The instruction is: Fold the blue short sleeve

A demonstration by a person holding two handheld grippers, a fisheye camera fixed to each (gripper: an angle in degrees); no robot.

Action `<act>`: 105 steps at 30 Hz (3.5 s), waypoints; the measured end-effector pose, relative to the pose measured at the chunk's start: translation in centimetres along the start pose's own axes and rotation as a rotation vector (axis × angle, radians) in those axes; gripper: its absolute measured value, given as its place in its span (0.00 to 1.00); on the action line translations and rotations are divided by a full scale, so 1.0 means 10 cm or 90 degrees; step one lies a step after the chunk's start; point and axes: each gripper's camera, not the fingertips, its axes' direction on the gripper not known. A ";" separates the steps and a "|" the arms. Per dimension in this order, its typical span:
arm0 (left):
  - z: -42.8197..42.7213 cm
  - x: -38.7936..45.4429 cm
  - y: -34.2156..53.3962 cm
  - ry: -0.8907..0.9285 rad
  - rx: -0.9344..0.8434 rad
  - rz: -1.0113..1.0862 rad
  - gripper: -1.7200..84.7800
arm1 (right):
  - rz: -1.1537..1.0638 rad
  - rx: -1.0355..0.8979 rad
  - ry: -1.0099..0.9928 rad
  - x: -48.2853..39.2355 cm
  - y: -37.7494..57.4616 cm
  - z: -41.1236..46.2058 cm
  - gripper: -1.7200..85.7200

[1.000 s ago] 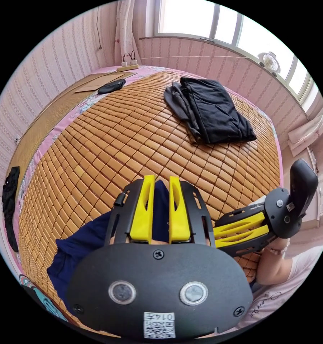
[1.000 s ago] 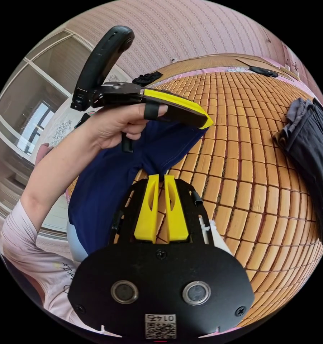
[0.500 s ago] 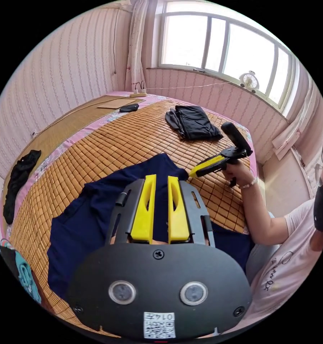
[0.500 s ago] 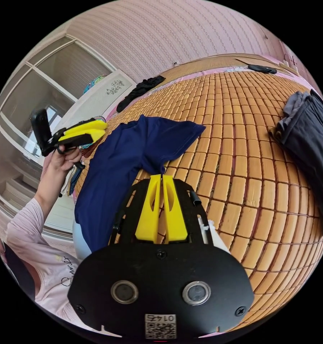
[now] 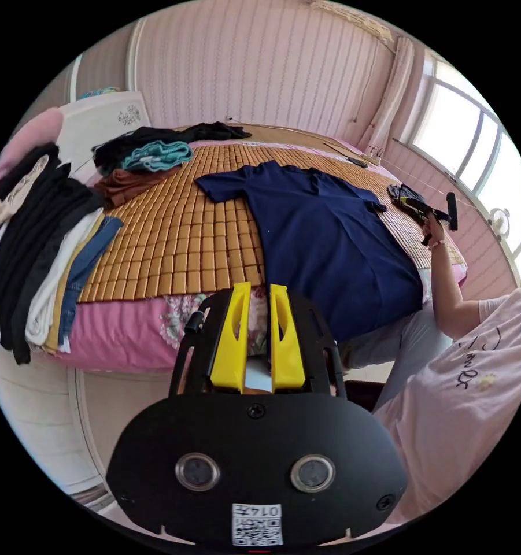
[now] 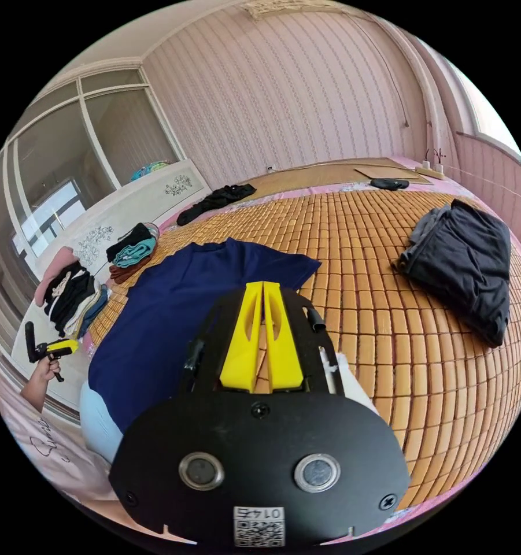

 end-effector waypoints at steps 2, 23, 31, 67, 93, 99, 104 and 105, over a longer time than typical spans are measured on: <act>-0.01 -0.29 0.42 0.058 0.007 -0.074 0.10 | -0.041 -0.025 -0.040 -0.37 0.15 -0.06 0.03; 0.18 -0.46 1.09 0.089 -0.070 -0.012 0.02 | 0.052 -0.362 -0.080 -1.30 1.68 0.22 0.03; -0.37 -0.56 0.95 -0.053 0.014 0.036 0.09 | 0.047 -0.413 0.036 -1.55 1.43 0.52 0.12; 1.63 -0.91 -1.78 -0.047 -0.043 0.181 0.04 | -0.400 -0.389 -0.022 -5.30 -1.36 5.18 0.04; 1.58 -0.02 -1.77 0.047 0.078 0.323 0.10 | -0.250 -0.265 -0.130 -3.48 -1.53 4.02 0.06; 1.97 0.11 -1.82 0.003 0.006 0.332 0.10 | -0.347 -0.299 -0.066 -4.18 -1.81 4.70 0.11; 2.08 0.11 -1.82 0.011 -0.004 0.335 0.03 | -0.353 -0.365 0.012 -4.31 -1.88 5.12 0.03; 2.09 0.10 -1.83 0.002 -0.003 0.330 0.02 | -0.347 -0.356 0.008 -4.28 -1.92 5.10 0.02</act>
